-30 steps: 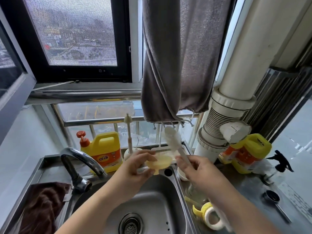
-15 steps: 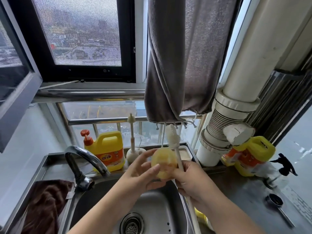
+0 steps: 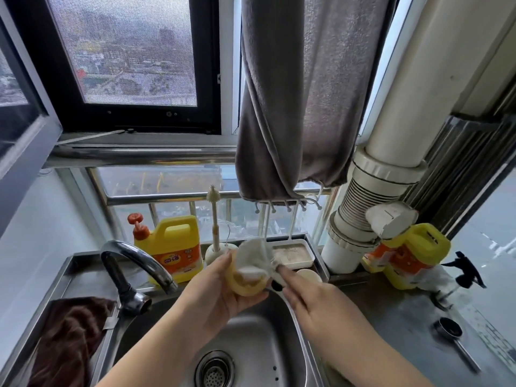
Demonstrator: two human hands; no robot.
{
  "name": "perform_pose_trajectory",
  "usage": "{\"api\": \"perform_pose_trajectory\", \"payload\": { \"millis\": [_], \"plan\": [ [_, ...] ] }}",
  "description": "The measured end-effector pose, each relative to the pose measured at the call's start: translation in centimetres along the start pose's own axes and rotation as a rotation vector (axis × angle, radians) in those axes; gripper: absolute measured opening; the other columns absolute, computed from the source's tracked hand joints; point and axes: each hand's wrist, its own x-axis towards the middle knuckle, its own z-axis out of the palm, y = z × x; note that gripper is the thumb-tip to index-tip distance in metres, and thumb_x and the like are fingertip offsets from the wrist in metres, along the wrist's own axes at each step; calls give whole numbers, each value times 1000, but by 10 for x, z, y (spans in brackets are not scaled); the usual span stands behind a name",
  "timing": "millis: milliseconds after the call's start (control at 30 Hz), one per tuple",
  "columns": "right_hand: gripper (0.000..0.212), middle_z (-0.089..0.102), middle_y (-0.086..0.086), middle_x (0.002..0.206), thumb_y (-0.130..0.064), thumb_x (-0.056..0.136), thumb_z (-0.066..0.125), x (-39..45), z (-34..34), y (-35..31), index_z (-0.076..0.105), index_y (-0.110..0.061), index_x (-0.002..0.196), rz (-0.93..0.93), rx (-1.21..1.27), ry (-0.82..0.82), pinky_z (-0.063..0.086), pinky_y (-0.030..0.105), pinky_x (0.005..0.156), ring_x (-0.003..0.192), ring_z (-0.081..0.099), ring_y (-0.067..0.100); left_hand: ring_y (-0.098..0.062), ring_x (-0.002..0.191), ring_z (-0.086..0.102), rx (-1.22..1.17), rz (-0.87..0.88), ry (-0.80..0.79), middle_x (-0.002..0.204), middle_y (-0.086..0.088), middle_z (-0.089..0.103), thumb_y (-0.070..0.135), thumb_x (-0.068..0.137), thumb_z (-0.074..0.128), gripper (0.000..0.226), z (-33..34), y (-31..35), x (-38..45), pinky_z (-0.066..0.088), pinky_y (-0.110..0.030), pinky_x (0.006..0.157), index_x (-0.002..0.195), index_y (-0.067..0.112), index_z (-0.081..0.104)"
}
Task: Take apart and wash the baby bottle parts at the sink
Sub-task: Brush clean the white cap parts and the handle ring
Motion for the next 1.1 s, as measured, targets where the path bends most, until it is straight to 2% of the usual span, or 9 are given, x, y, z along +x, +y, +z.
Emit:
{"api": "perform_pose_trajectory", "payload": {
  "millis": [100,267,533,667,767,933,967,1033,1100],
  "plan": [
    [46,62,-5,118,-48,98,26,-4,-2,0,18,-54,143,-26,-110,-93,44,31,81,104,58,21,-33,78,67,15,40,11,97,-24,68,24,98,42,33,-3,0,3,59,-42,60,116,3,60],
    [44,60,-7,124,-46,100,29,-6,-15,3,20,-55,142,51,-177,-50,46,30,84,108,58,21,-34,82,67,54,53,-34,102,-23,69,18,91,47,27,2,2,2,57,-45,71,110,6,62],
    [44,62,-2,118,-43,100,32,-11,-11,-11,22,-56,141,32,-122,-166,43,28,78,105,58,24,-31,77,61,117,77,16,106,-27,61,16,94,50,30,-6,-3,1,57,-37,57,121,4,58],
    [45,57,1,119,-38,103,24,-14,-12,-18,13,-49,145,115,-348,-161,44,32,83,108,57,28,-29,79,68,189,133,48,105,-22,68,11,97,47,22,0,-11,2,57,-46,70,107,5,65],
    [48,56,5,123,-31,103,26,-14,5,-21,10,-46,147,173,-341,-173,45,34,84,109,58,30,-25,80,68,249,171,52,101,-15,70,13,97,48,21,3,-16,4,58,-41,69,101,9,68],
    [40,63,-7,120,-39,97,40,-11,30,-1,41,-43,137,213,247,-216,46,35,96,112,57,16,-24,83,64,342,253,49,100,-9,68,13,94,50,22,-3,-26,7,56,-30,62,97,12,72],
    [37,66,-12,110,-38,97,42,-11,30,3,46,-43,134,226,354,-237,49,32,91,103,60,9,-25,84,63,362,267,37,98,-9,69,13,93,50,22,-3,-28,7,55,-32,65,97,12,71],
    [32,61,-14,69,-35,99,44,-15,28,6,53,-40,129,318,579,-294,48,21,59,62,57,3,-24,81,62,402,289,16,89,-8,69,12,93,48,22,-1,-34,7,51,-34,72,96,11,70],
    [29,42,-10,48,-30,101,43,-19,26,5,53,-37,127,486,880,-383,28,16,39,38,36,5,-19,83,62,430,302,-5,87,-4,70,13,92,49,22,1,-38,8,48,-31,74,94,11,70]
  ]
}}
